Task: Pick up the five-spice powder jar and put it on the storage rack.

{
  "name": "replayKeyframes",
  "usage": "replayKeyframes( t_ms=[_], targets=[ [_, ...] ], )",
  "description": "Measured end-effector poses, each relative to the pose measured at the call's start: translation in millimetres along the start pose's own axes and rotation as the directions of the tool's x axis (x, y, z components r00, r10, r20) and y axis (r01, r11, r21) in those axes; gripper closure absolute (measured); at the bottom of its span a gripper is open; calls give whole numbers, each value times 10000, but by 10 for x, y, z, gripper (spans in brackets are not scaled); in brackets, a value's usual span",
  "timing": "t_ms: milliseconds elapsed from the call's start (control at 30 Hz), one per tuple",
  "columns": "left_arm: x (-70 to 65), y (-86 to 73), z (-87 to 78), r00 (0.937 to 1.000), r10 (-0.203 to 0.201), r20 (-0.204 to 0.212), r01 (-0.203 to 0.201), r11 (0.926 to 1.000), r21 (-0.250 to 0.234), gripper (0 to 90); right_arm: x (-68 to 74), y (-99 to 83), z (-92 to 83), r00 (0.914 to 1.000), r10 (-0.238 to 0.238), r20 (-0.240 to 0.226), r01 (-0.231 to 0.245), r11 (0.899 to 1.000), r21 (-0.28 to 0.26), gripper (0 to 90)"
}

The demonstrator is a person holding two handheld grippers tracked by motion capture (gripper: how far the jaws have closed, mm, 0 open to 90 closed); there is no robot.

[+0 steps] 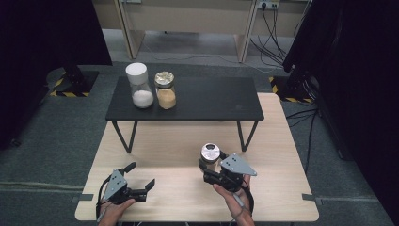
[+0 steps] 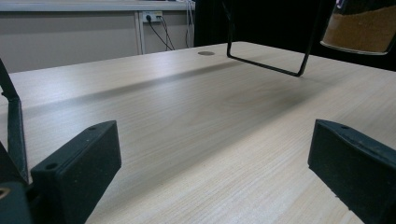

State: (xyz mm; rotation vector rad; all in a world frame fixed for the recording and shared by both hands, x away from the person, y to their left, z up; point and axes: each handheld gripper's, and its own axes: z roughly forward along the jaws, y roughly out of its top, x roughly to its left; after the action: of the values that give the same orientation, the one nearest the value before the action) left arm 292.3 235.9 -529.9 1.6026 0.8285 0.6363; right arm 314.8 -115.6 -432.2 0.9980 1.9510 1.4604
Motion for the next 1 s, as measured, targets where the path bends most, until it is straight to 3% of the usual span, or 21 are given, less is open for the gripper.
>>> replayKeyframes(
  t_ms=[1000],
  targets=[
    [0,0,0,10000,-10,4,10,10000,-5,21,26,269,-38,9987,-192,-466,182,9996,-227,307]
  ],
)
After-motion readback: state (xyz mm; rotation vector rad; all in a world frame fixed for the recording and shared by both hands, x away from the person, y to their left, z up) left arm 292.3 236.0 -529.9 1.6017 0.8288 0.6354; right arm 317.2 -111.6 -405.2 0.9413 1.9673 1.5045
